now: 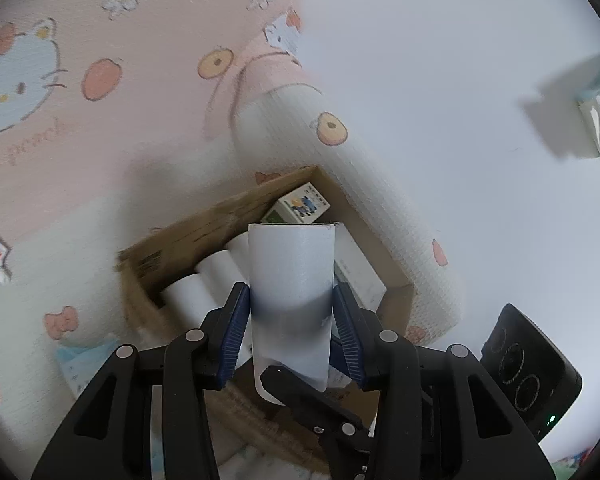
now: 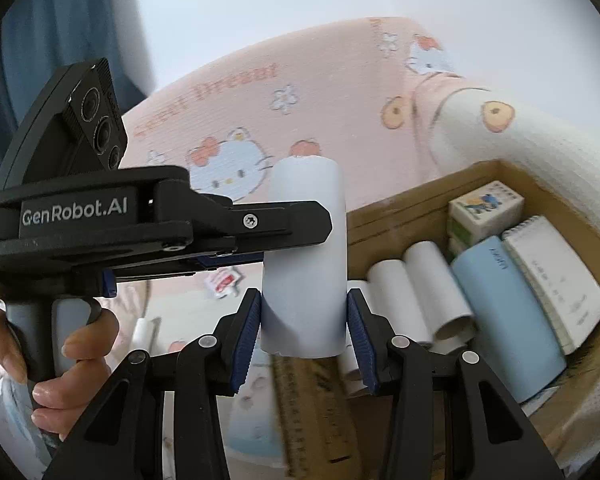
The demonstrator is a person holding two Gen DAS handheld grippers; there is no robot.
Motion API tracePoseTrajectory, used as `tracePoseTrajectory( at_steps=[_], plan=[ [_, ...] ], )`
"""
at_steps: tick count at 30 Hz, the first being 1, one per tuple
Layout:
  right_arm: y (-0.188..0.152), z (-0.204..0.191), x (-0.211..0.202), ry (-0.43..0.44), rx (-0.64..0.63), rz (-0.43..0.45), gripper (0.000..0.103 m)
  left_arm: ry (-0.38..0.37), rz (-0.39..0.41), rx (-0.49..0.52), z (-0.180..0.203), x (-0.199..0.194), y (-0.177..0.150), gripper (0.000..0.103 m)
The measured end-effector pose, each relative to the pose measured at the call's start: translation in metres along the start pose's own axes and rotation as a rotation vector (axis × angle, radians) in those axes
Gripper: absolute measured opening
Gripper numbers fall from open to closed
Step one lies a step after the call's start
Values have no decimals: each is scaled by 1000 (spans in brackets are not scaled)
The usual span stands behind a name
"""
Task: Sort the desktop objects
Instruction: 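Lower the white tube into the box beside the other tubes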
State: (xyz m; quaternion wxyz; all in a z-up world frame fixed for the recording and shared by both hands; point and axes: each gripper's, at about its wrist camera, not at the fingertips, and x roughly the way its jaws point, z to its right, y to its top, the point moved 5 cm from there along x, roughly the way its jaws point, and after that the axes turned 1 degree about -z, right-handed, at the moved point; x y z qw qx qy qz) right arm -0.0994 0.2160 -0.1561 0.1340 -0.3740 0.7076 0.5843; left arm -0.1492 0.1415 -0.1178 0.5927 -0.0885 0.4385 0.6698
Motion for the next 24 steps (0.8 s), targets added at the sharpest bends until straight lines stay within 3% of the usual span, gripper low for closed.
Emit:
tracePoseTrajectory(
  at_steps=[7, 14, 20, 24],
  plan=[
    [11, 36, 11, -25, 29, -83, 41, -21, -66, -78, 2, 40, 12, 47],
    [20, 57, 33, -4, 29, -175, 41, 19, -104, -127, -3, 66, 23, 47],
    [16, 68, 49, -7, 53, -254, 41, 24, -173, -238, -22, 89, 23, 47],
    [9, 76, 59, 4, 88, -314, 41, 49, -199, -241, -27, 100, 19, 47]
  ],
)
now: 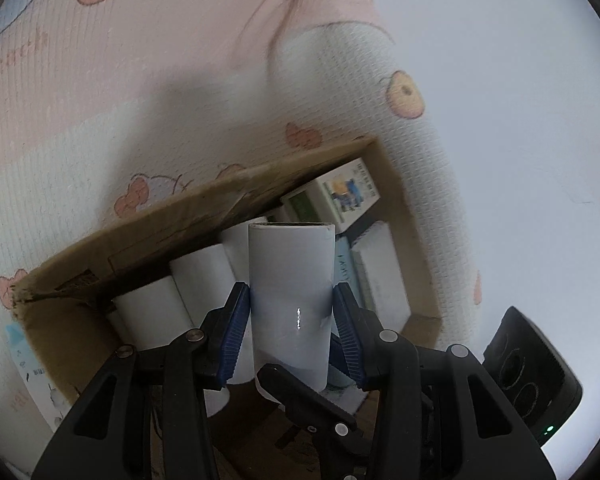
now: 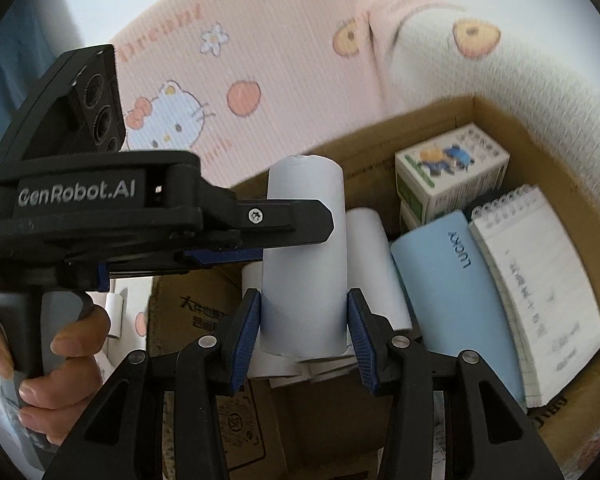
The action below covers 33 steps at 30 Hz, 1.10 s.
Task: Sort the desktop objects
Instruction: 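Lower the white tube into the box beside the other tubes, then open both grippers to release the tube in the box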
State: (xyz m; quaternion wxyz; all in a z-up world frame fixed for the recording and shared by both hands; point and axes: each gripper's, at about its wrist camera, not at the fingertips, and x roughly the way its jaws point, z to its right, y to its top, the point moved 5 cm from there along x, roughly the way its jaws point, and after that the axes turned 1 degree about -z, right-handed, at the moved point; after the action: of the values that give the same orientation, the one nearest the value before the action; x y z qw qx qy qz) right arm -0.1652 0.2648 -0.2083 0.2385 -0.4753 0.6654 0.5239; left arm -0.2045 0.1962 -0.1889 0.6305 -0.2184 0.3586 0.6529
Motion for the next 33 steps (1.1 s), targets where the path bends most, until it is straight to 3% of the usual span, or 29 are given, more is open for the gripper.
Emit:
tracePoseTrajectory(
  at_steps=[12, 15, 18, 24, 30, 32, 33],
  plan=[
    [-4, 10, 11, -6, 22, -59, 41, 28, -23, -24, -9, 14, 2, 47],
    [-4, 9, 10, -7, 30, -61, 41, 39, -22, -11, -8, 14, 2, 47],
    [-3, 11, 10, -78, 22, -68, 41, 67, -22, 11, -7, 10, 1, 47],
    [-3, 11, 7, -87, 9, -61, 41, 61, -12, 47, 1, 2, 1, 47],
    [-4, 7, -4, -108, 18, -57, 42, 103, 20, 76, 0, -4, -3, 47],
    [-1, 5, -11, -93, 9, -36, 44, 123, 28, 84, -1, -5, -4, 44],
    [0, 3, -14, -89, 6, -30, 45, 131, 30, 87, -1, -4, -4, 38]
  ],
)
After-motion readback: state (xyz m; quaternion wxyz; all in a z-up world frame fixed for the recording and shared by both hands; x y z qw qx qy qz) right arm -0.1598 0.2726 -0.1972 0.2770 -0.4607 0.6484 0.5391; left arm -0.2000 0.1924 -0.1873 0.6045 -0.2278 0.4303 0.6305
